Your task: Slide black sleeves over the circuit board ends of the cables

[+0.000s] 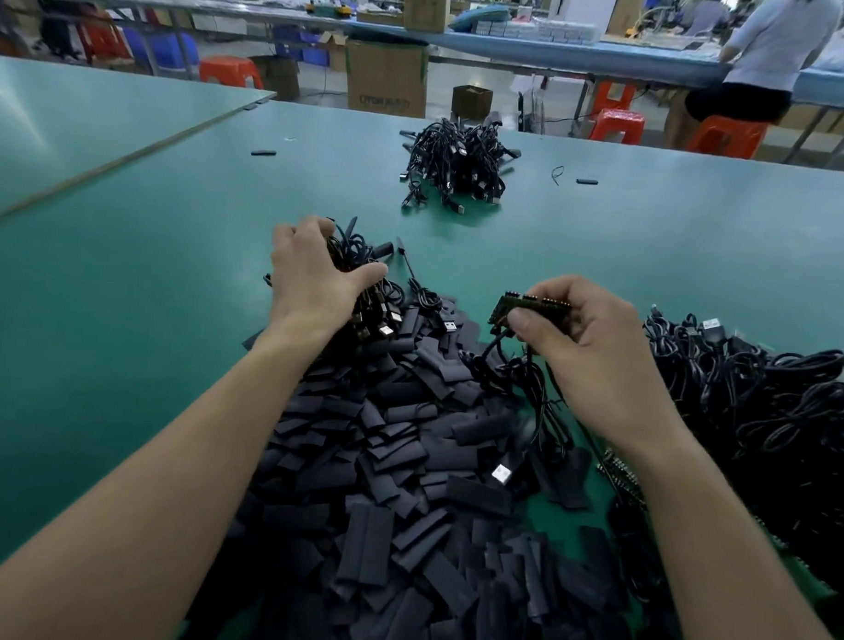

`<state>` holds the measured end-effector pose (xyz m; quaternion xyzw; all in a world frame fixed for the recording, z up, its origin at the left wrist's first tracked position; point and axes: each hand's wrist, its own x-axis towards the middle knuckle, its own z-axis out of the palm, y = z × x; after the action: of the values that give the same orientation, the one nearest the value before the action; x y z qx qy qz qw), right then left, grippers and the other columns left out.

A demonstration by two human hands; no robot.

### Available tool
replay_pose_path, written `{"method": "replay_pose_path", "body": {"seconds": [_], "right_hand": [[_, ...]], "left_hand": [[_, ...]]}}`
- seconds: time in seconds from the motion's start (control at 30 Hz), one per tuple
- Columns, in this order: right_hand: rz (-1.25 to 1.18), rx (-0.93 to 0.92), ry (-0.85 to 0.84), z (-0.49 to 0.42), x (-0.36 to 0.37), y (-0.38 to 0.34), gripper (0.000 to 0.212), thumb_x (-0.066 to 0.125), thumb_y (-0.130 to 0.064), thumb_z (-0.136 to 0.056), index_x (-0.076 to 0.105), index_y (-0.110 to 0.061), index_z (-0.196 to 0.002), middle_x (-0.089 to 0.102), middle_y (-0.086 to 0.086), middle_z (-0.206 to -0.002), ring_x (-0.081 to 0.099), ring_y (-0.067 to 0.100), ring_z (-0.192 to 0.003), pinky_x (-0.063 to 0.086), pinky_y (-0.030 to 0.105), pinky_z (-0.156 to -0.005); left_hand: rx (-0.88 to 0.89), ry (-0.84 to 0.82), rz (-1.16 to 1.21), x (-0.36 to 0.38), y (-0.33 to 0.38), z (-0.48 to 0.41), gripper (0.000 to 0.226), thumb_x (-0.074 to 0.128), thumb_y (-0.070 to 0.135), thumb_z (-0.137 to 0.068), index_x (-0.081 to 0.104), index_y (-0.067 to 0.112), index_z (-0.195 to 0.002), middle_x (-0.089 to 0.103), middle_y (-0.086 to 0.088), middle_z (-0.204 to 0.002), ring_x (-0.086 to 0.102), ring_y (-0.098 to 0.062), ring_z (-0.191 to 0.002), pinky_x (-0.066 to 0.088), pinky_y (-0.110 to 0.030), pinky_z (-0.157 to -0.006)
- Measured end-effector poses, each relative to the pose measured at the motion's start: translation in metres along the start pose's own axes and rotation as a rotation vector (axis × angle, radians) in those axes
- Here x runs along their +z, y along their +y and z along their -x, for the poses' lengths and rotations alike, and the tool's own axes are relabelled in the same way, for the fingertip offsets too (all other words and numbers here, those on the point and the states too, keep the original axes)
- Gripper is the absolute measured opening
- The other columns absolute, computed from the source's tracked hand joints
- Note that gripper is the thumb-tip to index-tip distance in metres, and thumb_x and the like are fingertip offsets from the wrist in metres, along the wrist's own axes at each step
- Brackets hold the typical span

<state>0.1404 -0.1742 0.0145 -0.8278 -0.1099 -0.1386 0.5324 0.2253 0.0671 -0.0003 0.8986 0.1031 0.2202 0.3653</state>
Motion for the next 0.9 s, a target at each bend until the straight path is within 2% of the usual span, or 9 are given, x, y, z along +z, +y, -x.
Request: {"method": "replay_pose_path", "body": {"seconds": [0.03,0.1,0.17,0.27,0.37,0.47,0.57,0.73,0.9], "right_hand": [[-0.02,0.015,0.004,0.0,0.0,0.0,0.01,0.071,-0.026,-0.091,0.063,-0.032,-0.089,0.069,-0.013,-0.079,0.063,0.008,-0.074,0.055,0.031,-0.075],[-0.046,0.025,0.005,0.0,0.001,0.003,0.01,0.071,-0.026,-0.091,0.062,-0.031,-0.089,0.066,-0.016,-0.074,0.058,0.006,-0.068,0.052,0.028,-0.07],[-0.088,0.034,-0.004,0.0,0.002,0.005,0.013,0.071,-0.024,-0.091,0.06,-0.03,-0.088,0.063,-0.016,-0.071,0.055,0.002,-0.065,0.048,0.022,-0.066],[-0.172,0.058,-0.052,0.002,0.005,0.004,0.014,0.072,-0.02,-0.091,0.061,-0.028,-0.087,0.063,-0.014,-0.071,0.057,0.005,-0.068,0.049,0.027,-0.069],[-0.223,0.033,-0.103,0.003,0.008,0.001,0.016,0.074,-0.018,-0.088,0.064,-0.03,-0.083,0.065,-0.012,-0.072,0.058,0.007,-0.07,0.05,0.025,-0.068],[-0.314,0.025,-0.122,0.005,0.008,-0.003,0.016,0.077,-0.032,-0.079,0.063,-0.027,-0.085,0.063,-0.003,-0.077,0.057,0.014,-0.074,0.049,0.027,-0.07],[-0.38,0.048,-0.173,0.007,0.009,-0.004,0.026,0.075,-0.036,-0.072,0.062,-0.02,-0.086,0.063,0.004,-0.08,0.057,0.015,-0.076,0.05,0.027,-0.072],[-0.451,0.083,-0.239,0.008,0.011,-0.006,0.017,0.073,-0.026,-0.074,0.065,-0.018,-0.087,0.067,0.002,-0.08,0.06,0.013,-0.075,0.052,0.022,-0.073],[-0.483,0.071,-0.25,0.008,0.01,-0.008,0.014,0.073,-0.02,-0.074,0.069,-0.015,-0.087,0.068,-0.002,-0.076,0.06,0.009,-0.071,0.051,0.018,-0.069]], "left_hand": [[0.037,0.028,-0.008,-0.001,0.002,0.005,0.059,0.084,0.045,-0.077,0.06,0.017,-0.123,0.054,-0.005,-0.118,0.049,-0.014,-0.099,0.041,-0.027,-0.089],[0.145,-0.008,0.095,-0.001,0.006,0.017,0.035,0.079,0.045,-0.082,0.067,0.02,-0.104,0.061,0.004,-0.098,0.054,-0.007,-0.082,0.043,-0.023,-0.075],[0.217,-0.212,0.352,-0.005,0.014,0.034,0.023,0.077,0.041,-0.085,0.07,0.02,-0.09,0.067,0.01,-0.077,0.058,-0.001,-0.067,0.046,-0.017,-0.064],[0.327,-0.497,0.579,-0.012,0.026,0.056,0.02,0.078,0.033,-0.086,0.071,0.014,-0.09,0.072,0.006,-0.079,0.063,-0.005,-0.07,0.049,-0.016,-0.065],[0.342,-0.672,0.698,-0.01,0.035,0.067,0.019,0.079,0.026,-0.085,0.069,0.011,-0.093,0.069,0.0,-0.08,0.064,-0.013,-0.073,0.051,-0.022,-0.069],[0.323,-0.708,0.776,-0.008,0.039,0.072,0.025,0.078,0.027,-0.084,0.065,0.007,-0.09,0.061,-0.007,-0.08,0.054,-0.022,-0.072,0.044,-0.039,-0.069],[0.283,-0.745,0.847,-0.008,0.036,0.073,0.018,0.079,0.037,-0.076,0.069,0.022,-0.081,0.058,-0.008,-0.078,0.046,-0.026,-0.072,0.035,-0.043,-0.067],[0.228,-0.738,0.894,-0.008,0.027,0.073,0.015,0.081,0.035,-0.071,0.071,0.025,-0.076,0.06,-0.002,-0.071,0.049,-0.019,-0.066,0.041,-0.027,-0.061],[0.218,-0.771,0.912,-0.008,0.028,0.071,0.008,0.08,0.019,-0.076,0.074,0.025,-0.073,0.063,0.003,-0.068,0.053,-0.011,-0.063,0.045,-0.022,-0.062]]}}
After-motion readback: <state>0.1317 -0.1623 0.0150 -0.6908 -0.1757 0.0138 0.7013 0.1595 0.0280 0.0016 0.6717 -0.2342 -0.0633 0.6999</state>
